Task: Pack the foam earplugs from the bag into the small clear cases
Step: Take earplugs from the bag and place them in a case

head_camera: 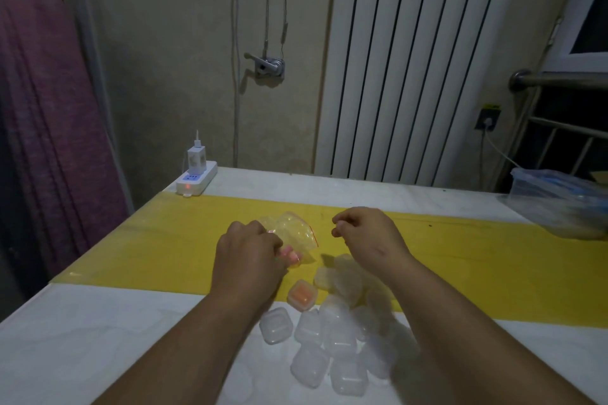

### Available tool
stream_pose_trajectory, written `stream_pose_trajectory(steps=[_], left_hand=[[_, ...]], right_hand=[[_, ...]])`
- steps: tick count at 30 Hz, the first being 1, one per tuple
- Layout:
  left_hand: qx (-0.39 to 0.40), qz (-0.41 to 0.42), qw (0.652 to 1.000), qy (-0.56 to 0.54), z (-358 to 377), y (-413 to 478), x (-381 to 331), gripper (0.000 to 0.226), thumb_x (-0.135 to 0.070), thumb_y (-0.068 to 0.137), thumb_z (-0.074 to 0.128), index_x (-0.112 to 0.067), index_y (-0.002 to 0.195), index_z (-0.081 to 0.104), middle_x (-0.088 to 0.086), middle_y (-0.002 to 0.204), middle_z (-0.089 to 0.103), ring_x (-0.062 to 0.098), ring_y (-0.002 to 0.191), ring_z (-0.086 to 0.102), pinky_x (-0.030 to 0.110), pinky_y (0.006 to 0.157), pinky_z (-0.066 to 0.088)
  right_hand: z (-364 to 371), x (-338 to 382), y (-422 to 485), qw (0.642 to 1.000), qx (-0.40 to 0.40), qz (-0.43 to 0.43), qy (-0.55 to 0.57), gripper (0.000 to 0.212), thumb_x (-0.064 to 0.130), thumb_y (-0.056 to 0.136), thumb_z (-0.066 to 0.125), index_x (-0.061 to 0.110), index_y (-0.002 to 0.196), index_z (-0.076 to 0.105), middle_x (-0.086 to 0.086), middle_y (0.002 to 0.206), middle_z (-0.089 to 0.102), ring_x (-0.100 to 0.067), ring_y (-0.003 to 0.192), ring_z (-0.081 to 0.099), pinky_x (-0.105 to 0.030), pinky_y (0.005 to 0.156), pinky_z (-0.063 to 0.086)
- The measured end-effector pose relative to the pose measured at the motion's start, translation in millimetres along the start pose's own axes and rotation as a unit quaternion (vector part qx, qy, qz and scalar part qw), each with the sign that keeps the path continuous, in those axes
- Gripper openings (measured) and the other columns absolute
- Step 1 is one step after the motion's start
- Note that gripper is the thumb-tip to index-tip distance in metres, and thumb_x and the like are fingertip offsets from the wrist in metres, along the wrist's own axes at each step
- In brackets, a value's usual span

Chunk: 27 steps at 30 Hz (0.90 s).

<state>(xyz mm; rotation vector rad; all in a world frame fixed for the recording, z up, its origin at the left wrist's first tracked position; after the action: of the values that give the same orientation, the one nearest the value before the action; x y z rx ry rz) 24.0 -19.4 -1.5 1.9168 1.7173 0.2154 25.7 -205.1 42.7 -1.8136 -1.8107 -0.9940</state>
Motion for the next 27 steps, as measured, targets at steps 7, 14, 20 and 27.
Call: stream_pose_trajectory(steps=[7, 14, 20, 27], left_hand=[[0.011, -0.002, 0.987, -0.157, 5, 5, 2, 0.018, -0.046, 0.078, 0.075, -0.028, 0.081, 0.075, -0.012, 0.093, 0.068, 0.017, 0.096, 0.052, 0.032, 0.081, 0.044], [0.03, -0.006, 0.981, -0.192, 6, 5, 2, 0.025, -0.012, 0.077, 0.068, -0.033, 0.071, 0.057, -0.015, 0.074, 0.053, 0.013, 0.091, 0.044, 0.027, 0.07, 0.033], [0.034, -0.006, 0.98, -0.198, 9, 4, 3, 0.021, -0.013, 0.076, 0.065, -0.032, 0.07, 0.059, -0.009, 0.082, 0.063, 0.013, 0.093, 0.045, 0.032, 0.077, 0.043], [0.031, -0.004, 0.981, -0.191, 9, 4, 2, 0.011, -0.014, 0.077, 0.065, -0.024, 0.08, 0.068, -0.01, 0.083, 0.065, 0.016, 0.094, 0.048, 0.032, 0.079, 0.043]], right_hand=[[33, 6, 1, 0.99, 0.065, -0.005, -0.122, 0.034, 0.007, 0.088, 0.048, 0.024, 0.104, 0.073, -0.002, 0.121, 0.067, -0.023, 0.114, 0.058, -0.027, 0.09, 0.047], [40, 0, -4, 0.992, 0.056, -0.07, -0.091, 0.017, 0.022, 0.087, 0.059, 0.03, 0.093, 0.073, 0.006, 0.098, 0.072, -0.017, 0.092, 0.063, -0.029, 0.076, 0.05], [54, 6, -5, 0.949, 0.065, -0.153, -0.267, 0.018, 0.041, 0.084, 0.063, 0.032, 0.098, 0.069, 0.0, 0.09, 0.065, -0.024, 0.099, 0.053, -0.032, 0.066, 0.039], [57, 8, -5, 0.952, 0.084, -0.133, -0.263, 0.01, 0.038, 0.085, 0.06, 0.029, 0.083, 0.057, -0.004, 0.096, 0.064, -0.027, 0.086, 0.055, -0.03, 0.065, 0.037]])
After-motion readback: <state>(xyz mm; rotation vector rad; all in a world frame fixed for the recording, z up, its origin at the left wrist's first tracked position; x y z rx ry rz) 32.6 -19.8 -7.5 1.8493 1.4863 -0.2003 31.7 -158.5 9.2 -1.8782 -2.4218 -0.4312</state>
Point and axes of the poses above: each hand's wrist, its own y-axis towards the middle knuckle, its own z-axis out of the palm, x = y × z, the point moved 2 cm from there along y, towards the middle knuckle
